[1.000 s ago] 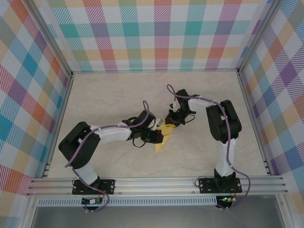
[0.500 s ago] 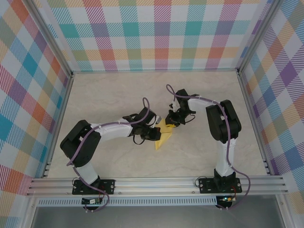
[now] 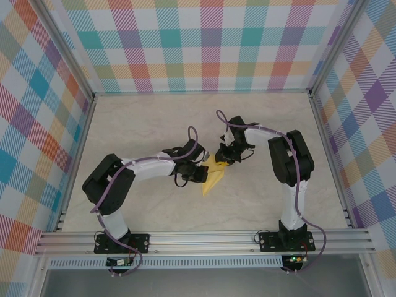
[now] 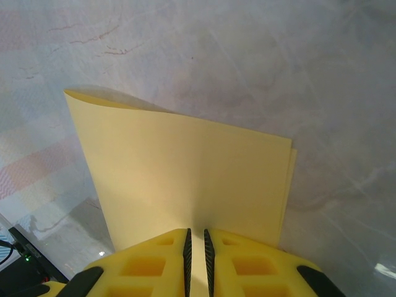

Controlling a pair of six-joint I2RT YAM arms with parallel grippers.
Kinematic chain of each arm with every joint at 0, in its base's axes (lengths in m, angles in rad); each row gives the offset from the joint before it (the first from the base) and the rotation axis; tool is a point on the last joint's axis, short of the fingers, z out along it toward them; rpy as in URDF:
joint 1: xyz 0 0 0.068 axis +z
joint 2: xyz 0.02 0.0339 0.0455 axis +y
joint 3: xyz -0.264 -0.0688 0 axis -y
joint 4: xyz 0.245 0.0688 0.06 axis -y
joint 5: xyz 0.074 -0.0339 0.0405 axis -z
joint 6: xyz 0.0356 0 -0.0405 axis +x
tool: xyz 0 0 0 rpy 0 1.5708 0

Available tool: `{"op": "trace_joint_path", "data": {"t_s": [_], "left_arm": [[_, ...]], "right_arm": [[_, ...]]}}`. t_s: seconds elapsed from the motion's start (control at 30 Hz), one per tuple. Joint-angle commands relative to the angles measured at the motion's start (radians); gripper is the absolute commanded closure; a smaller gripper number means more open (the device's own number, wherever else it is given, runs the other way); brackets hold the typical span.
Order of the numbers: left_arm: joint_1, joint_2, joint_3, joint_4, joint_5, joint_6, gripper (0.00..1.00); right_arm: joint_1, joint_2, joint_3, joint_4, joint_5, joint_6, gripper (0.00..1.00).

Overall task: Fold a paper plane with a square sheet of paper (pick it up from the middle)
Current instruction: Third fold the triangle at the center of the table.

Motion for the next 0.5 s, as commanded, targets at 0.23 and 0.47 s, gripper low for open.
{"op": "trace_joint_path", "data": {"t_s": [0.23,0.47], "left_arm": [[0.014,0.04,0.038,-0.047,-0.031,0.04,0.99],[0.015,0.041,0.039,-0.048,-0.046,0.043,0.99]], "right_arm": [[0.009,0.025,0.008,-0.041,0.03,-0.012,0.83],[0.009,0.027,0.008,-0.043,0.033,-0.014,0.82]]}}
